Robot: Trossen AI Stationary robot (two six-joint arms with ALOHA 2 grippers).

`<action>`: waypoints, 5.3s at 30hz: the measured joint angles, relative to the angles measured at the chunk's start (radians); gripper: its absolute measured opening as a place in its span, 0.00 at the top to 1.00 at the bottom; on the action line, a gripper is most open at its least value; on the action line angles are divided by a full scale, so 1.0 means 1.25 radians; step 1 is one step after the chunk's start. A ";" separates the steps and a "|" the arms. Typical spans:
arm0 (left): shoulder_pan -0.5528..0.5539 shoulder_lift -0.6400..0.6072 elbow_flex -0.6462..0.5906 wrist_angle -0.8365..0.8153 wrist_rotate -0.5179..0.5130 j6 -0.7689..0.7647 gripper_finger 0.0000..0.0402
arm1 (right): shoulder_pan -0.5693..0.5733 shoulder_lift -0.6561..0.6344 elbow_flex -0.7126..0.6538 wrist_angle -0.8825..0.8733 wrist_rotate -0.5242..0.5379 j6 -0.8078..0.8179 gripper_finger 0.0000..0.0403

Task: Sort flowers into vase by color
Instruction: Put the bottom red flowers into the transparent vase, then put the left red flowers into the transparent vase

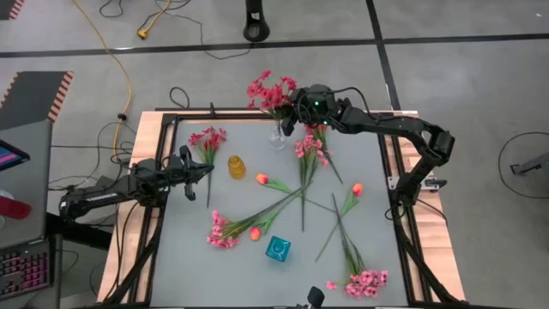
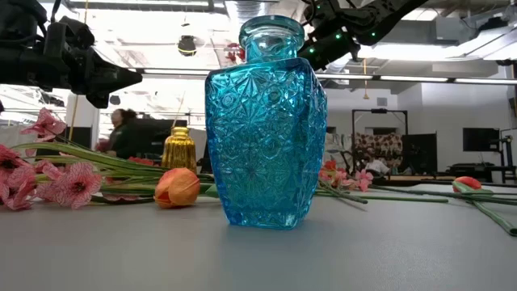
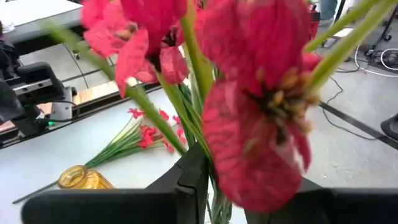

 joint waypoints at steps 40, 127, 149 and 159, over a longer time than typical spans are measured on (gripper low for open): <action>0.000 0.000 0.000 0.039 -0.100 -0.024 0.77 | -0.046 -0.001 0.189 -0.586 -0.003 -0.067 0.74; 0.280 1.175 0.529 -0.465 -0.185 -0.597 0.54 | 0.109 -0.342 -0.208 -0.529 -0.004 -0.177 0.74; 0.294 1.168 0.528 -0.473 -0.179 -0.542 0.98 | 0.108 -0.342 -0.208 -0.529 -0.004 -0.149 0.74; 0.349 1.043 0.526 -0.475 -0.184 -0.467 0.99 | 0.108 -0.342 -0.208 -0.529 -0.004 -0.147 0.74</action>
